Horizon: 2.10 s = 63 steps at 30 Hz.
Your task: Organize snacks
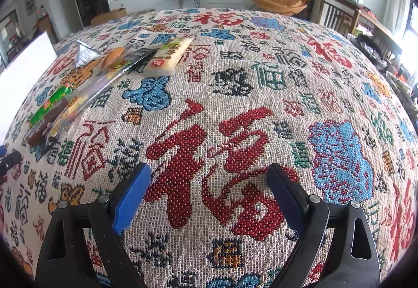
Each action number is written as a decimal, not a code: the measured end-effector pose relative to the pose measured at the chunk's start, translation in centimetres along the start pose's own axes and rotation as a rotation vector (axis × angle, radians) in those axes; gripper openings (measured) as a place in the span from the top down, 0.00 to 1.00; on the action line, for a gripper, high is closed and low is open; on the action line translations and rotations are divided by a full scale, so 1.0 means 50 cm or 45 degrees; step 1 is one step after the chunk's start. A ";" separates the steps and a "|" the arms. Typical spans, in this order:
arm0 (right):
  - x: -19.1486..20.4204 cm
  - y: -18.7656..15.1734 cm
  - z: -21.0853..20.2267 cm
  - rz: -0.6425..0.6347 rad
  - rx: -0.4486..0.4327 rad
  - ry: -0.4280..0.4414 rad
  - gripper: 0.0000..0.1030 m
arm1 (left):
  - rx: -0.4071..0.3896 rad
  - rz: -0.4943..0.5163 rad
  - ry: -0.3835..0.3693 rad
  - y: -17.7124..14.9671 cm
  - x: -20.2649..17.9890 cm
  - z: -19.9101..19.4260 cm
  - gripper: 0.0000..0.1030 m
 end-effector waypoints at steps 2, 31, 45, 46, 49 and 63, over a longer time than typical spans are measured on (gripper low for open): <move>0.000 0.000 0.000 0.000 0.000 0.000 0.10 | 0.000 0.000 0.000 0.000 0.000 0.000 0.00; 0.000 0.000 0.000 0.002 0.001 0.002 0.10 | 0.062 0.012 -0.027 0.001 0.003 0.004 0.00; 0.000 0.000 0.000 0.003 0.000 0.001 0.09 | 0.059 0.260 -0.257 0.200 -0.143 0.045 0.17; 0.000 0.000 0.000 0.003 0.000 0.001 0.09 | 0.080 0.289 -0.252 0.197 -0.152 0.058 0.20; 0.000 0.000 0.000 0.003 0.000 0.001 0.09 | 0.065 0.342 -0.250 0.200 -0.163 0.074 0.21; 0.000 0.000 0.000 0.005 0.000 0.002 0.09 | 0.081 0.388 -0.249 0.186 -0.155 0.093 0.44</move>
Point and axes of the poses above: each gripper's, at about its wrist camera, not at the fingertips, and z roughly the way its jaws point, x to its left, y to its top, the point moved 8 cm from there along z, roughly the way its jaws point, and after that the axes turned 9 degrees about z, right-handed, at the moved point
